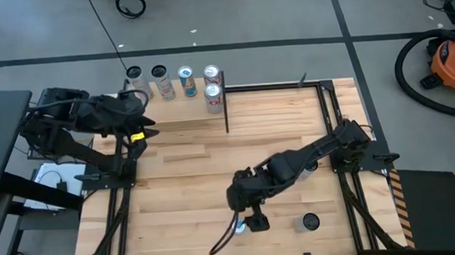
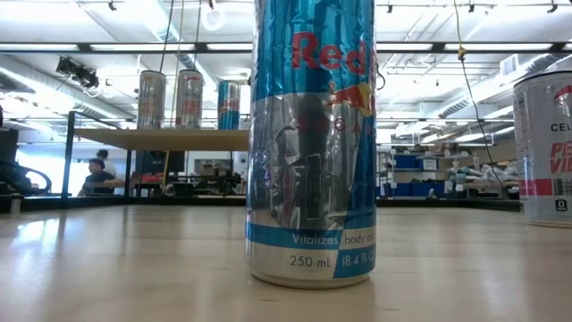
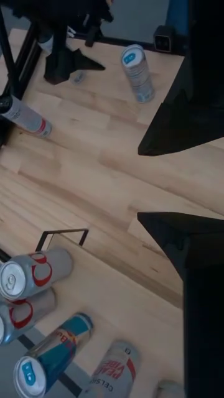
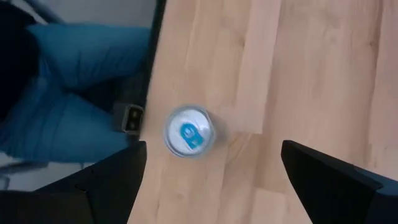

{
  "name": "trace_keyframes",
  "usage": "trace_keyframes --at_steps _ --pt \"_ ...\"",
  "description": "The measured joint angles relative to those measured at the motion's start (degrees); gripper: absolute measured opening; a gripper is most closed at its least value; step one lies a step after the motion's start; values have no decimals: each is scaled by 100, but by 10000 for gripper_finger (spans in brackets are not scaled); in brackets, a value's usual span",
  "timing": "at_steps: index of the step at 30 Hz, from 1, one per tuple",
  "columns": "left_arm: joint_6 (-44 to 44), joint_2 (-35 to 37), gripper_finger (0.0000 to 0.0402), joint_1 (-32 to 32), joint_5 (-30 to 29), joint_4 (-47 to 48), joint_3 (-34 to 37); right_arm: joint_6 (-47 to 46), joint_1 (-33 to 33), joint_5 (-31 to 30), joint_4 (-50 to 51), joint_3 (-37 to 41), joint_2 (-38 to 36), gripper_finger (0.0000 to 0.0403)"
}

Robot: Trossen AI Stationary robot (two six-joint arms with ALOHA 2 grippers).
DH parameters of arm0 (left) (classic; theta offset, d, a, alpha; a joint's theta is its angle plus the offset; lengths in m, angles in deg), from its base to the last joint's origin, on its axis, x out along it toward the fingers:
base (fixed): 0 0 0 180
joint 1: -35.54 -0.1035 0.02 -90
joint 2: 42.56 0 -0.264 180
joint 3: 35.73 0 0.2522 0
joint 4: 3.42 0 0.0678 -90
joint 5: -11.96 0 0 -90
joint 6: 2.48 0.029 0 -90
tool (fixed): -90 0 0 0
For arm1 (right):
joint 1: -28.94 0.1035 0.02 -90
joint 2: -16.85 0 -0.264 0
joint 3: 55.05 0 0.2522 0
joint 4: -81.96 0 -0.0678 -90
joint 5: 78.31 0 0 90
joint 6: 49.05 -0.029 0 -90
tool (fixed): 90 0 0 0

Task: Place canned beverage on shelf
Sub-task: Put the blue soda can on the shelf aligned with the other blue can

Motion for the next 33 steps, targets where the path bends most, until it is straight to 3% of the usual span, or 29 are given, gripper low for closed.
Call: trace_keyframes --at_steps 6,15,20,26,33 --pt "-266 -11 157 256 -207 0 2 -452 210 -534 -427 292 9 382" --pt "-350 -69 157 872 -425 -9 115 -606 393 -549 -1254 834 9 382" --pt "-539 99 157 1369 -876 -9 1127 -745 511 -543 -1388 980 11 382" --pt "-910 320 157 1790 -893 -495 2382 -627 686 -842 -1417 977 9 382" --pt "-887 389 157 2226 -981 -1316 3126 -505 739 -968 -1723 1063 1 382"
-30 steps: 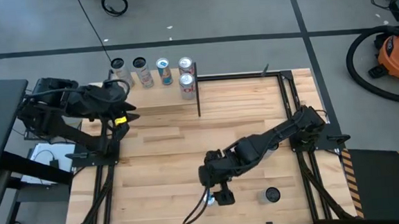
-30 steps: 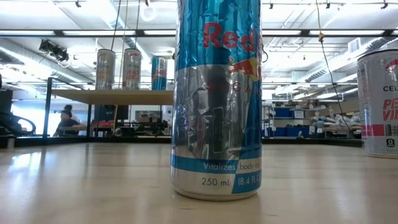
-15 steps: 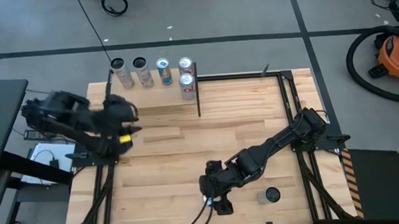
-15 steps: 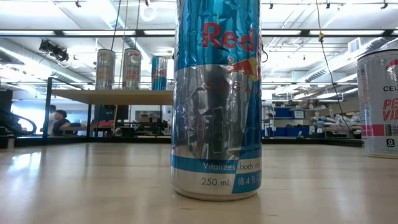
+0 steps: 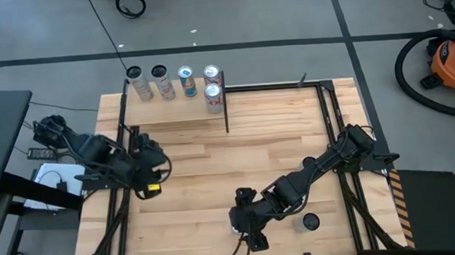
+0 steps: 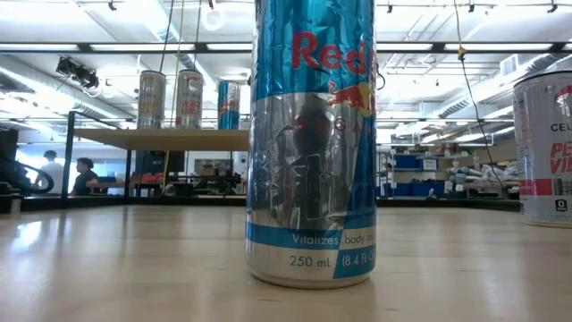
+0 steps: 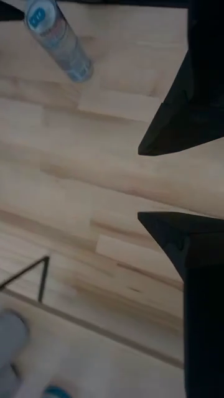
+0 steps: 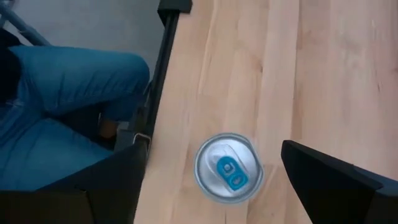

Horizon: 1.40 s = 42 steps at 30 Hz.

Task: Place canned beverage on shelf
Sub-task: Put the blue soda can on the shelf aligned with the other blue can

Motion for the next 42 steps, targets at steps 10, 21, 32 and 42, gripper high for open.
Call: trace_keyframes --at_steps 10,21,32,42 --pt "-301 7 157 553 -596 -1229 1107 40 71 114 -537 648 17 381" --pt "-709 3 157 748 -694 -2041 1941 194 221 -389 -578 757 -1 381" --pt "-585 -26 157 831 -821 -3346 2502 302 311 -362 -589 681 1 381" --pt "-601 -26 157 846 -813 -4691 3383 311 350 -794 1 681 3 381"
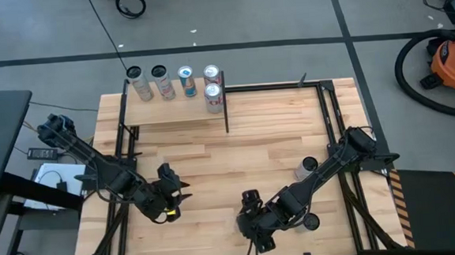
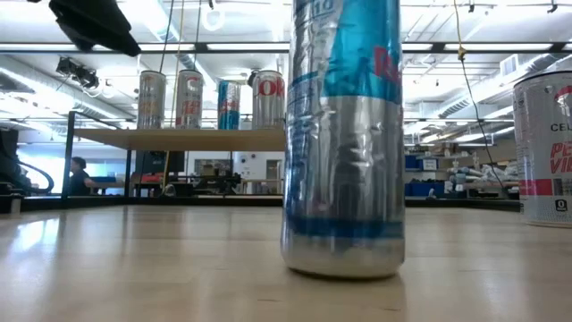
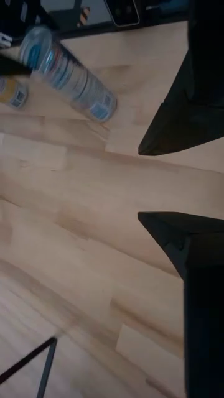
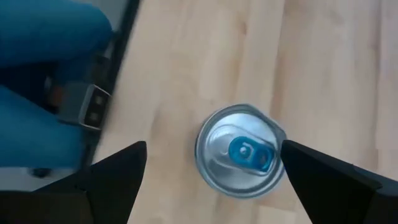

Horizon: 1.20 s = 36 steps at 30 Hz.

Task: Place canned beverage on shelf
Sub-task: Put the blue soda can on the shelf aligned with the other blue can

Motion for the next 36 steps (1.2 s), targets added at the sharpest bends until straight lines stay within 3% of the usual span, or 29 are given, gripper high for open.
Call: trace_keyframes --at_steps 17,23,36 --pt "145 0 157 0 -29 -653 240 315 -29 -143 -153 0 -46 382" --pt "153 0 157 0 -37 -668 240 598 -144 283 -169 132 -48 382" --pt "164 0 157 0 -41 -729 240 631 -295 332 -781 494 -46 382"
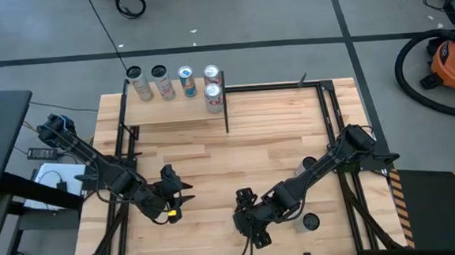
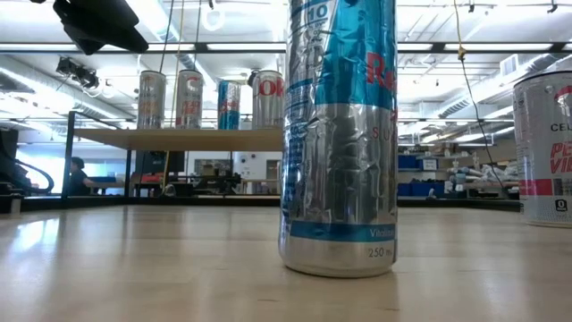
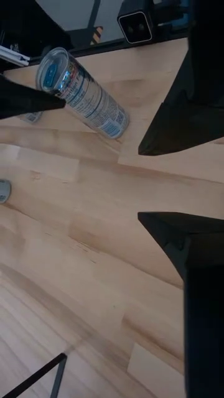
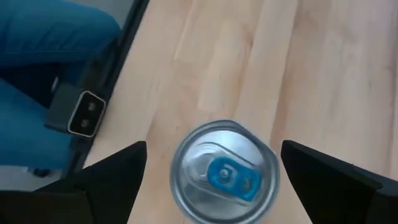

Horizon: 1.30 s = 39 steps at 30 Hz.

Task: Place canned beverage on shelf
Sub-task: Put the blue soda can on the shelf aligned with the other blue can

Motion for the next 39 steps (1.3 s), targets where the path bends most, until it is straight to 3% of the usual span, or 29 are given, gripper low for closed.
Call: trace_keyframes --at_steps 9,24,32,39 --pt "7 0 157 0 0 -13 0 -29 -34 299 23 0 0 372" --pt "9 0 157 0 -2 -16 -2 -225 -107 204 80 2 0 251" --pt "8 0 157 -2 -2 -15 -2 -804 -358 82 16 -14 7 252" --pt "7 0 157 0 -2 -15 -2 -946 -765 296 424 -712 17 251"
